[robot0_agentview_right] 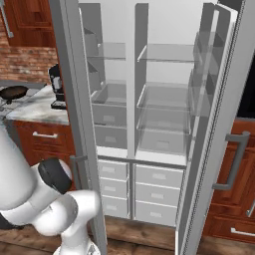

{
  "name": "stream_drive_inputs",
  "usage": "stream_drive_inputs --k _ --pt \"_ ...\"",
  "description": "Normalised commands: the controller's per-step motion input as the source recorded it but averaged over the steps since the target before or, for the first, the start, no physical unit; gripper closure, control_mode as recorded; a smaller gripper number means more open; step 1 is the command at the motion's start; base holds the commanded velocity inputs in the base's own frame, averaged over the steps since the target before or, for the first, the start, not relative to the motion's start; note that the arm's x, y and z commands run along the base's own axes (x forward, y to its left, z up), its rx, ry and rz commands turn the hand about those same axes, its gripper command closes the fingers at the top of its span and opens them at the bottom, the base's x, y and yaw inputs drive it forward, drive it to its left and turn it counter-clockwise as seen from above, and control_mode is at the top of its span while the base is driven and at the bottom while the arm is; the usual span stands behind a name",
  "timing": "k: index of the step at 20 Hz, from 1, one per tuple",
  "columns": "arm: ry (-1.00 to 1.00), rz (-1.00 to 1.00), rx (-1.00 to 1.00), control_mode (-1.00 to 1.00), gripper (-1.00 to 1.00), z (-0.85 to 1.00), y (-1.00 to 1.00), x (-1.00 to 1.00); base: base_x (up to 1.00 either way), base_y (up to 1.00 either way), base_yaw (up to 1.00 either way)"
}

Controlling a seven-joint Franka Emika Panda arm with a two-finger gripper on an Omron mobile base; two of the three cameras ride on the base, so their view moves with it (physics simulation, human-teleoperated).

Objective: Place one of the steaks on the plate and the other in the bowl. Then place the bowl in the fridge.

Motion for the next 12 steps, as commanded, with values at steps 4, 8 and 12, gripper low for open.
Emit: stream_drive_inputs --k 4,8,12 --pt "-0.01 -0.22 0.21 -1.0 -1.0 -0.41 -1.0 -0.21 0.0 0.0 0.0" --pt "0.0 -0.38 0.24 -1.0 -1.0 -0.48 -0.85 0.56 0.0 0.0 0.0" --pt "0.0 -0.39 0.25 -1.0 -1.0 -0.5 -0.56 0.7 0.0 0.0 0.0"
